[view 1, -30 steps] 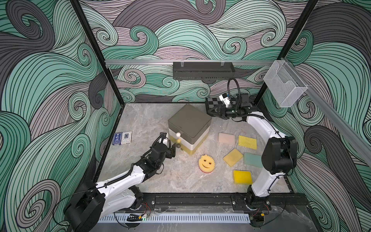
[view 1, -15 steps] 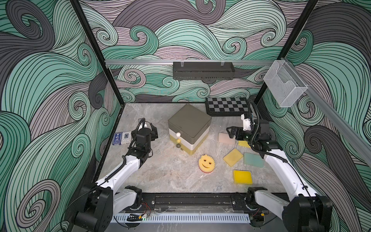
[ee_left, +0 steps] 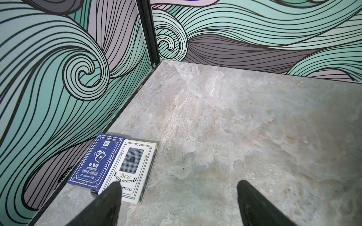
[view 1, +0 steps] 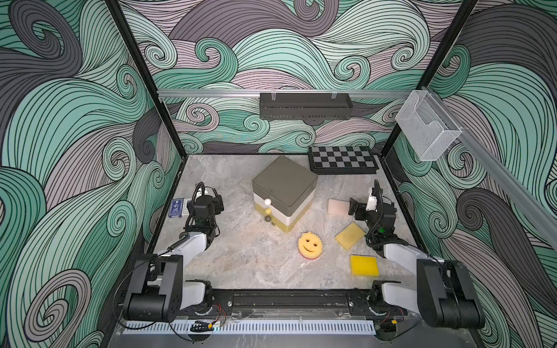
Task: Take the sponge out of the drawer
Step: Reset both arms
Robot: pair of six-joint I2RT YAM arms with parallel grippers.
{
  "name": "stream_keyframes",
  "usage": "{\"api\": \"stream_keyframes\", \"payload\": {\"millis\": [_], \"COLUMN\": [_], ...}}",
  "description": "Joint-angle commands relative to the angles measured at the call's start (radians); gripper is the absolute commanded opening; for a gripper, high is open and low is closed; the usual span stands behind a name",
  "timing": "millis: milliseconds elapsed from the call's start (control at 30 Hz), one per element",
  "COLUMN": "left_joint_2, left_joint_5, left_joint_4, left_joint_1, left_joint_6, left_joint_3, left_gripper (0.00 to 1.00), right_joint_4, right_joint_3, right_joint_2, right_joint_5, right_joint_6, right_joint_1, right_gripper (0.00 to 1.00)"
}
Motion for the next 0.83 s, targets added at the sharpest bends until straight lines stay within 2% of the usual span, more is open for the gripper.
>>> {"api": "stream_keyframes", "payload": {"millis": [0,133,167,233,333,433,467,533,600,800], "left_joint_2": [0.053,0.149,0.187,0.214,0.214,0.261,0.261,0.227,0.245,0.233], "left_joint_5": [0.031,0.014,0.0,0.03,0.06,0.034,0.034,0.042,0.041,0.047], "left_joint_4": [0.121,0.112,0.146,0.153,0.113,0.282,0.279,0.154,0.215,0.182], "left_joint_1": [0.016,0.012,0.012,0.013,0.031,0.031,0.031,0.034,0.034,0.038], "left_joint_6": [0.007,-0.001,-0.006,0.013,-0.006,0.008,0.006,-0.027,-0.007,-0.023], "left_joint_3": [-0.026,0.02,0.019,0.032,0.05,-0.011,-0.009,0.024,0.009,0.017], "left_gripper": [0.91,0.89,0.88,0.99,0.99,0.99,0.98,0.99,0.99,0.99], "right_joint_4": [0.241,0.435,0.428,0.331,0.325,0.333,0.331,0.312,0.296,0.286], "right_joint_3": [0.005,-0.03,-0.023,0.0,0.02,0.019,0.017,0.03,0.036,0.044], "right_joint_2": [0.017,0.133,0.135,0.106,0.123,0.126,0.123,0.127,0.124,0.125], "right_joint_5": [-0.017,-0.016,-0.009,-0.004,0.007,0.009,0.01,0.023,0.046,0.048], "right_joint_6": [-0.05,-0.101,-0.111,-0.108,-0.105,-0.107,-0.112,-0.109,-0.115,-0.123], "right_joint_1": [0.016,0.056,0.064,0.064,0.065,0.068,0.073,0.074,0.084,0.089], "right_gripper": [0.98,0.98,0.98,0.98,0.98,0.99,0.98,0.98,0.98,0.98]}}
